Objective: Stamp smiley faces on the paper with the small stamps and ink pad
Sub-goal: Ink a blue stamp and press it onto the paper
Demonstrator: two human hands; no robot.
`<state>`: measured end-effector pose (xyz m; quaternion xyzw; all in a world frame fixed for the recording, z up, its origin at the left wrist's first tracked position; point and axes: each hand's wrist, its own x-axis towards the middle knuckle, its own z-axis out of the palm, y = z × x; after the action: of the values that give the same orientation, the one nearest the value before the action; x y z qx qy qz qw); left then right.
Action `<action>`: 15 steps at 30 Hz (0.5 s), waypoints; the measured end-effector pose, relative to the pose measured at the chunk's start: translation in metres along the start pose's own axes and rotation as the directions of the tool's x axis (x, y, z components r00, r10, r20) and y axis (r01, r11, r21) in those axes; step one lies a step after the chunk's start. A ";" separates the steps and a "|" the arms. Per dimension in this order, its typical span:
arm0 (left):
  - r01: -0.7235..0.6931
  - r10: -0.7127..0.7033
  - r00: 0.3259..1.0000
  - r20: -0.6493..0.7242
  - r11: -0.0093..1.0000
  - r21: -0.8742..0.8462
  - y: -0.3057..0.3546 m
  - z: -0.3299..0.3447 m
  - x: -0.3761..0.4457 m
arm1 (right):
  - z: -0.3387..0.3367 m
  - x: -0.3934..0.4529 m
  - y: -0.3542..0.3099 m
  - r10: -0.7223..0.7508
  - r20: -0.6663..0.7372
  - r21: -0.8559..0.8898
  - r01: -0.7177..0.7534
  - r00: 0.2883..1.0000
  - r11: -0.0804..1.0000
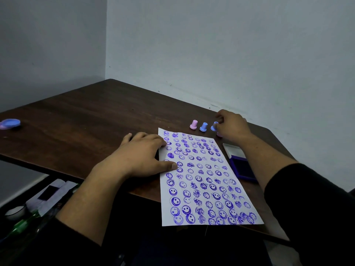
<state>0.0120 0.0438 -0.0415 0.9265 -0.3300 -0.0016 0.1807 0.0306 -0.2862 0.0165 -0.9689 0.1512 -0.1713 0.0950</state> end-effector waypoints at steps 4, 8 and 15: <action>-0.005 0.005 1.000 -0.006 1.000 -0.001 0.000 0.000 0.000 | 0.012 0.004 0.002 -0.011 0.002 -0.091 0.011 1.000 0.996; -0.011 0.011 1.000 -0.017 1.000 -0.007 0.001 0.000 -0.001 | 0.018 0.007 0.007 0.002 0.000 -0.127 -0.002 1.000 0.992; -0.006 0.006 1.000 -0.012 1.000 -0.014 0.003 -0.001 -0.002 | 0.014 0.012 0.004 0.030 0.026 -0.089 -0.027 0.999 0.996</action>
<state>0.0089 0.0436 -0.0398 0.9243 -0.3315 0.0024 0.1890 0.0452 -0.2916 0.0057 -0.9721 0.1712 -0.1501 0.0565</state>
